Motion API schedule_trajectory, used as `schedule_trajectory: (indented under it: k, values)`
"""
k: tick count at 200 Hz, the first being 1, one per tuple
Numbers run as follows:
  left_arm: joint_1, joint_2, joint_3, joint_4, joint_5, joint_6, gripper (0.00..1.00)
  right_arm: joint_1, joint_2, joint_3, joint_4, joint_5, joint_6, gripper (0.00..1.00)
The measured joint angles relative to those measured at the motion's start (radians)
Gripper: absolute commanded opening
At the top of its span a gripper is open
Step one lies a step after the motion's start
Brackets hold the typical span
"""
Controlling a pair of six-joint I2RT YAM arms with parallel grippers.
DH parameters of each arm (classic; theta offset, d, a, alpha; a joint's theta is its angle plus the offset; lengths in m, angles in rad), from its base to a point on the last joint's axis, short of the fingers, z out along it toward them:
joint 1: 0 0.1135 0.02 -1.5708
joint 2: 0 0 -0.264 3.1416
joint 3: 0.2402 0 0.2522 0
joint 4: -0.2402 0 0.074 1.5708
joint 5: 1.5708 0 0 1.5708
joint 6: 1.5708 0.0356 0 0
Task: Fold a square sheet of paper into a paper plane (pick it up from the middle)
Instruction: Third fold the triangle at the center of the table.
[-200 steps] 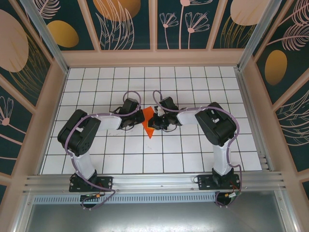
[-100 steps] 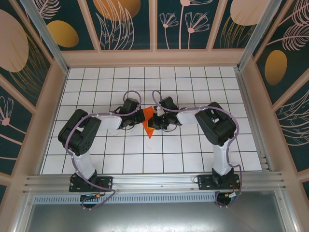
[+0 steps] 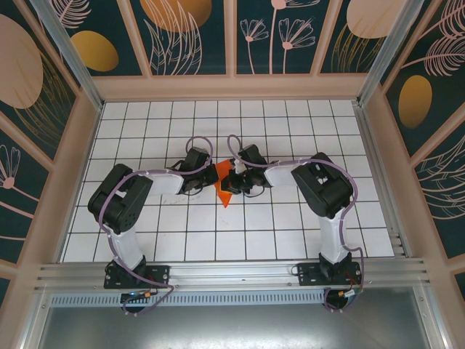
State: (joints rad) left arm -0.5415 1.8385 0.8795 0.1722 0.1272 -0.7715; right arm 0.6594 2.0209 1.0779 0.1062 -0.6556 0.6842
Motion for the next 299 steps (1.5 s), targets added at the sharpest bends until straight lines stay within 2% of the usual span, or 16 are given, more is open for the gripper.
schedule_trajectory:
  k: [222,240,253,279,299]
  values:
    - [0.0,0.001,0.002,0.0,0.0,0.0,0.07,0.003,-0.036,-0.043,0.019,0.06,-0.006,0.01]
    - [0.0,0.001,0.002,0.0,0.0,0.0,0.08,0.003,-0.035,-0.043,0.019,0.061,-0.006,0.06]
    - [0.0,0.001,0.002,0.0,-0.001,0.0,0.09,0.003,-0.035,-0.043,0.019,0.061,-0.006,0.13]
    - [0.0,-0.009,0.002,-0.015,-0.013,-0.009,0.17,0.005,-0.035,-0.034,0.02,0.046,-0.001,0.26]
    - [0.0,-0.043,-0.001,-0.052,-0.037,-0.025,0.21,0.005,-0.035,-0.031,0.022,0.032,0.0,0.31]
